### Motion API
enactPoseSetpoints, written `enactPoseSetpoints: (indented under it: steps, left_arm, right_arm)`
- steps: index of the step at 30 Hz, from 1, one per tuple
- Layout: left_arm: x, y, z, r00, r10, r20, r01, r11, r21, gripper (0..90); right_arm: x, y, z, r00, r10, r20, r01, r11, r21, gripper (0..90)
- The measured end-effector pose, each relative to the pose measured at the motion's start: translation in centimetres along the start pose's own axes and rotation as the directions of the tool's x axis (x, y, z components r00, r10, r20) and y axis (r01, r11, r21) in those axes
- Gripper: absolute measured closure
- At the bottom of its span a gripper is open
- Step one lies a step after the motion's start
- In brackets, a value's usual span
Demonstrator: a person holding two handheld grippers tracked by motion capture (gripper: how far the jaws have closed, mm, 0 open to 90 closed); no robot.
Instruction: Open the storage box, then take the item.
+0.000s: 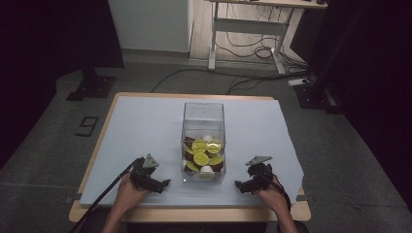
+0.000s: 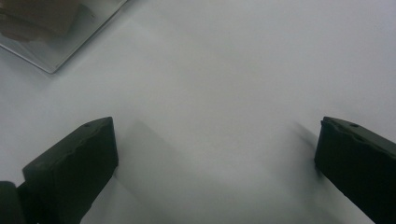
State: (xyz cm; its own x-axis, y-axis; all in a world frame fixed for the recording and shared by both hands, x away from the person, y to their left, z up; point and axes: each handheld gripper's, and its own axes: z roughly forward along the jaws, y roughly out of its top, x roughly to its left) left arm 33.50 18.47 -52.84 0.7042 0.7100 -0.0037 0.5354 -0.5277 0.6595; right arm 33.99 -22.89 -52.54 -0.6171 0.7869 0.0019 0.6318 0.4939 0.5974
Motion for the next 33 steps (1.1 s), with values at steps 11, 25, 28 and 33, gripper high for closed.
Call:
enactPoseSetpoints:
  steps: [11,25,28,33]
  left_arm:
    - [-0.01,-0.01,0.01,1.0,0.0,-0.001,0.0,1.0,0.0,0.0]
    - [0.0,-0.01,0.02,1.0,-0.001,0.0,0.001,1.0,0.0,0.0]
    - [0.0,-0.01,0.02,1.0,-0.001,0.0,0.001,1.0,0.001,0.0]
    - [0.0,-0.01,0.02,1.0,-0.001,0.0,0.001,1.0,0.0,0.0]
  right_arm:
    - [-0.01,-0.15,0.0,1.0,-0.002,-0.001,0.002,1.0,-0.013,0.0]
    - [-0.01,0.15,-0.2,0.9998,0.015,-0.011,-0.015,1.0,-0.008,0.0]
    - [0.03,0.26,-0.46,1.0,0.009,-0.001,-0.009,1.0,-0.024,0.0]
    - [0.01,0.52,-0.83,0.9999,0.01,0.003,-0.01,0.999,-0.051,0.0]
